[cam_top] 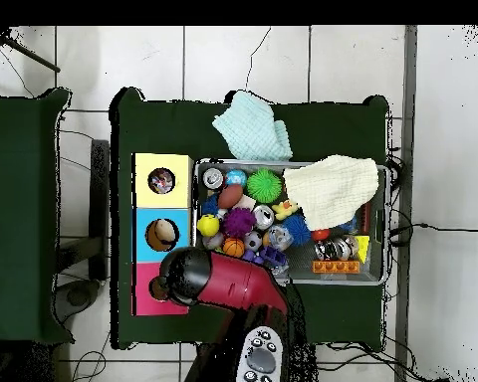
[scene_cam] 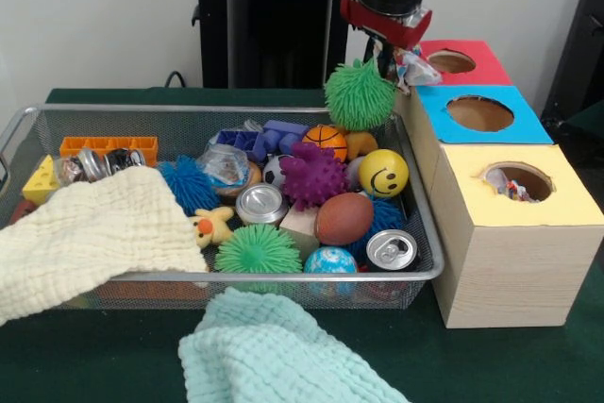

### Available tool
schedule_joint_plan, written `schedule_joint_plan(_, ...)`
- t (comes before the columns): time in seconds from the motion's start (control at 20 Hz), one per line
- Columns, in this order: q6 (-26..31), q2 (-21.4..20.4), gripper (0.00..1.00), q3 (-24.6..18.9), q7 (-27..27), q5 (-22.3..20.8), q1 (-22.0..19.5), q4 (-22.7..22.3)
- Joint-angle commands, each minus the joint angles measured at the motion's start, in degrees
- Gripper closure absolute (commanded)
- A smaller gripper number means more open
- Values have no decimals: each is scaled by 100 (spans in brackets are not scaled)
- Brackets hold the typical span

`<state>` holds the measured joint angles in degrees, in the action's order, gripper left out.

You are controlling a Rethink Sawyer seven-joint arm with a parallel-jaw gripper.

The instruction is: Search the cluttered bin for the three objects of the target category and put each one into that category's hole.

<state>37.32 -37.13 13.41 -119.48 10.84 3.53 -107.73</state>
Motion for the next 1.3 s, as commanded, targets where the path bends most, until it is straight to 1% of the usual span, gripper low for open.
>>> schedule_joint_plan(0.05,646,505,100,-77,-1698,466,79,746)
schedule_joint_plan(0.2,886,369,100,-19,-1690,504,107,768)
schedule_joint_plan(0.5,1263,35,100,108,-1504,421,127,771)
schedule_joint_plan(0.7,1282,-51,100,220,-1345,279,181,833)
schedule_joint_plan(0.8,1298,-126,100,265,-1304,240,212,838)
schedule_joint_plan(1.05,1341,-350,100,392,-1016,28,262,964)
schedule_joint_plan(1.2,1555,-467,100,405,-923,9,231,1038)
schedule_joint_plan(1.3,1668,-456,100,421,-889,-32,208,1166)
